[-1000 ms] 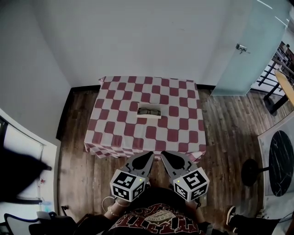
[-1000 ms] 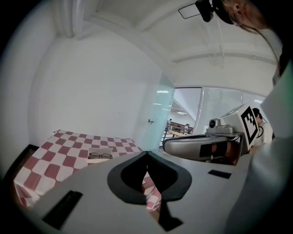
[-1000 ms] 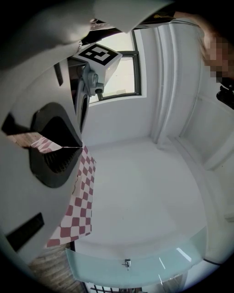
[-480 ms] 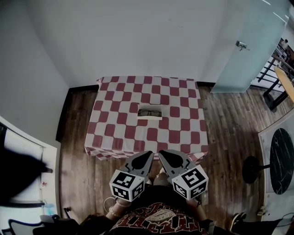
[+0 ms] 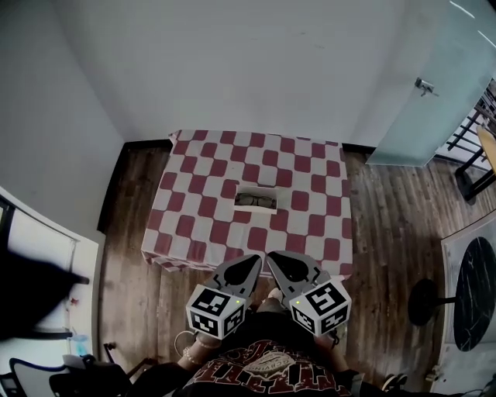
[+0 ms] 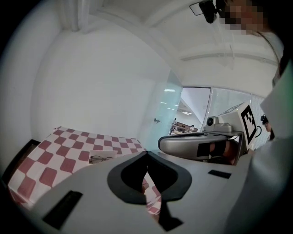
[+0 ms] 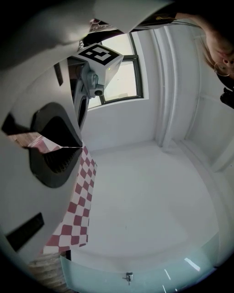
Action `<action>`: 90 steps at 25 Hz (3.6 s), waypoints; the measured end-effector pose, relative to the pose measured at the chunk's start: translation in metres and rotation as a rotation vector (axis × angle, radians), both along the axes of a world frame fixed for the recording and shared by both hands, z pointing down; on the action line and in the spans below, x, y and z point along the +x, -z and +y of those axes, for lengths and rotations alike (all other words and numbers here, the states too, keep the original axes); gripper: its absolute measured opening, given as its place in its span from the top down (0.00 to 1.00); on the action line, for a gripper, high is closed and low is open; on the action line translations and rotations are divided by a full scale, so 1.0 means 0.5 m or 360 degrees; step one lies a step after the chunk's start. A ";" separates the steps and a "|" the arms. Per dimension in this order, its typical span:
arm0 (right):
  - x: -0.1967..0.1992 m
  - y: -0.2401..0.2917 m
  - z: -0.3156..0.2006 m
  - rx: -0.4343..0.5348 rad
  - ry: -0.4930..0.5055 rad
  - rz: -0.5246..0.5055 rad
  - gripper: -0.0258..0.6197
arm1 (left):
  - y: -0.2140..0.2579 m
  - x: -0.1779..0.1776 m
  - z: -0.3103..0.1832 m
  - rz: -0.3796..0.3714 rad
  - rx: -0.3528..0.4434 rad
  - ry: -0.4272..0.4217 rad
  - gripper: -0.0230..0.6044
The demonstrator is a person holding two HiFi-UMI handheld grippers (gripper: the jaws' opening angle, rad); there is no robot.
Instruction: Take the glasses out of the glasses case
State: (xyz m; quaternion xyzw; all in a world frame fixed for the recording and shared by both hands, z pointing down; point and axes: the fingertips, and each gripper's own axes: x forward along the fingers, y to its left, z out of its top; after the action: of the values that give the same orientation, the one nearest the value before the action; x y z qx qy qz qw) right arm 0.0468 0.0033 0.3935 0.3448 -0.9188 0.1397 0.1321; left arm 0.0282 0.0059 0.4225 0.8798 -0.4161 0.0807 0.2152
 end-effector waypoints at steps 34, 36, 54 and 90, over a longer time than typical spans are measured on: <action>0.128 -0.022 -0.223 -0.0040 -0.0138 0.0039 0.93 | -0.020 0.107 -0.218 -0.0011 -0.0067 -0.0122 0.95; 0.125 -0.023 -0.237 -0.0055 -0.0209 0.0038 0.93 | -0.021 0.101 -0.238 -0.0014 -0.0079 -0.0189 0.95; 0.007 -0.105 -0.353 -0.0242 -0.0378 0.0120 0.93 | -0.097 -0.024 -0.353 0.0002 -0.0281 -0.0388 0.95; -0.057 -0.307 -0.449 -0.0523 -0.0233 0.0374 0.93 | -0.217 -0.134 -0.434 0.0098 -0.0561 -0.0232 0.95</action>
State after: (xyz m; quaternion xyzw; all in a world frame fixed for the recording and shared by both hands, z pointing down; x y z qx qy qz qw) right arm 0.0185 -0.2214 0.5469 0.3984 -0.8345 0.2556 0.2822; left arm -0.0390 -0.2111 0.5308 0.8584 -0.3239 0.1408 0.3720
